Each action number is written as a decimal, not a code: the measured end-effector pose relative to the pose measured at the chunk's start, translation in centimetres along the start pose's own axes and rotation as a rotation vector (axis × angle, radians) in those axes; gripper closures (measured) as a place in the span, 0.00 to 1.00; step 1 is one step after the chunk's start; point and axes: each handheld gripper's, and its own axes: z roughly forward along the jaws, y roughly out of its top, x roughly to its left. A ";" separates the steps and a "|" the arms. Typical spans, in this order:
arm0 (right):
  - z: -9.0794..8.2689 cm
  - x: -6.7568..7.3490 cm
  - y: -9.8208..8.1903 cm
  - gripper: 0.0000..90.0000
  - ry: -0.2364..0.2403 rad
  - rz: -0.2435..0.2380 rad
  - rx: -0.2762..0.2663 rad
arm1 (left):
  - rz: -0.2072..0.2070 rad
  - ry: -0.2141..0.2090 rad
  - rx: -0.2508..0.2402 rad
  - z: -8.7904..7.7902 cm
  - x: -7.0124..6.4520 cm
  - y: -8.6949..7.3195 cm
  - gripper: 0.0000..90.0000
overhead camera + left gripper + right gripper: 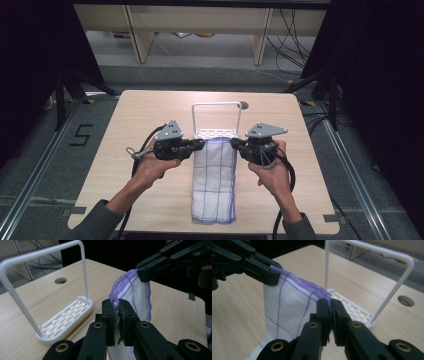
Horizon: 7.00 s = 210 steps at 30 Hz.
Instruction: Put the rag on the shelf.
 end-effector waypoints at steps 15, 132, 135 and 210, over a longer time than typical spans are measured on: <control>-2.8 -0.2 6.6 0.96 -0.020 -0.064 -0.084 | 0.016 0.034 -0.046 -2.3 1.1 6.6 0.93; 6.0 -9.8 11.2 0.46 -0.137 0.103 0.045 | -0.292 0.169 0.085 0.1 14.3 4.8 0.45; 5.6 -9.3 11.0 0.46 -0.137 0.117 0.048 | -0.276 0.167 0.082 -0.1 13.6 4.4 0.43; 4.0 -2.6 0.4 0.33 0.021 0.146 0.002 | -0.198 0.048 0.060 -4.6 3.8 -6.5 0.24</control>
